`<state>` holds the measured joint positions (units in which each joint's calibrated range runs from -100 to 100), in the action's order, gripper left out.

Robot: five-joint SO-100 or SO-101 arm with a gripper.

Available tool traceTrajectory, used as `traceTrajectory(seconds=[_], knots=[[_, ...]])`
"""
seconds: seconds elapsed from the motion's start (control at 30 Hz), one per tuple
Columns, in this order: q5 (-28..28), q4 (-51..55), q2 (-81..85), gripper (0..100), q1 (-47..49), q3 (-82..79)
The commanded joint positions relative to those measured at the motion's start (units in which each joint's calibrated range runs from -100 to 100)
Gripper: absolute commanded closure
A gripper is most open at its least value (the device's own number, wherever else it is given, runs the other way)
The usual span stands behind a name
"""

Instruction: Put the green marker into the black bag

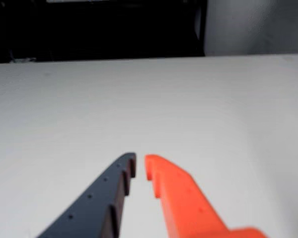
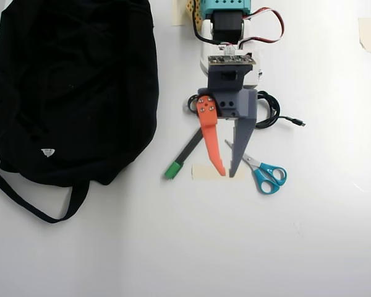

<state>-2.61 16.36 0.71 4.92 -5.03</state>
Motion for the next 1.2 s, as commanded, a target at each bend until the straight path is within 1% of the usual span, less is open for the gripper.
traceTrajectory(seconds=[0.0,0.13,1.17], knots=[[-0.1,-1.1,-2.4,97,-0.8,6.7],[-0.1,-1.1,-4.4,97,-0.8,8.7],[0.0,-1.1,-4.5,98,-0.6,8.3]])
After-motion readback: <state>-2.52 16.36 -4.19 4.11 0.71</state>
